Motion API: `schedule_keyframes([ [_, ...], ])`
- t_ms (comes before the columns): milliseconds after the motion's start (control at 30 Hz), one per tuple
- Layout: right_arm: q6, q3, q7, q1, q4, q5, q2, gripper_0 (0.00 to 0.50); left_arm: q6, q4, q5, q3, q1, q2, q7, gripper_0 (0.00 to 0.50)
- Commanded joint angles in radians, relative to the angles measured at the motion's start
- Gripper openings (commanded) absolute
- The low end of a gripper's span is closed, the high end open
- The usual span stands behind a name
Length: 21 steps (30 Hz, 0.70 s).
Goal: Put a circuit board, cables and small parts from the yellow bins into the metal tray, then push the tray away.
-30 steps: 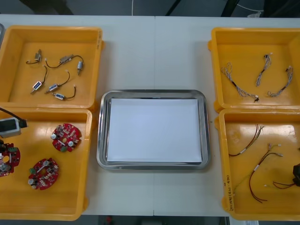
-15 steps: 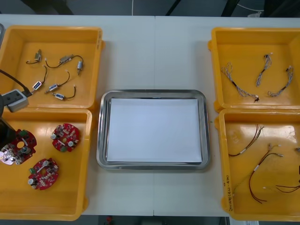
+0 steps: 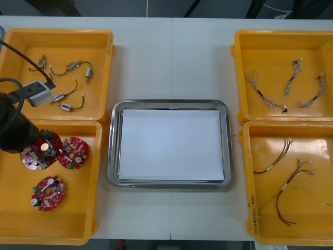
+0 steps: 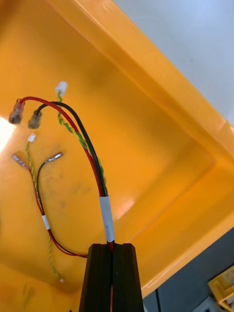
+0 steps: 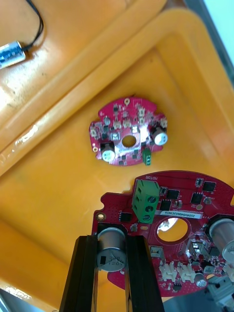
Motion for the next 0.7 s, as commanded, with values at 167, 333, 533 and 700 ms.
schedule_keyframes([
  [167,0.028,-0.014,0.033,-0.160,-0.147,-0.033,-0.064,0.000,0.025,-0.045,-0.080,-0.148,-0.173,-0.090,0.317,0.000],
  [333,0.028,-0.016,0.208,-0.220,-0.187,-0.033,-0.068,0.000,0.025,-0.045,-0.149,-0.241,-0.232,-0.159,0.425,0.000],
  [533,0.028,0.020,0.367,-0.232,-0.245,-0.054,-0.090,0.000,0.025,-0.045,-0.254,-0.370,-0.297,-0.243,0.557,0.001],
  [700,0.028,0.041,0.453,-0.232,-0.271,-0.122,-0.127,0.000,0.025,-0.045,-0.326,-0.448,-0.315,-0.298,0.612,0.001],
])
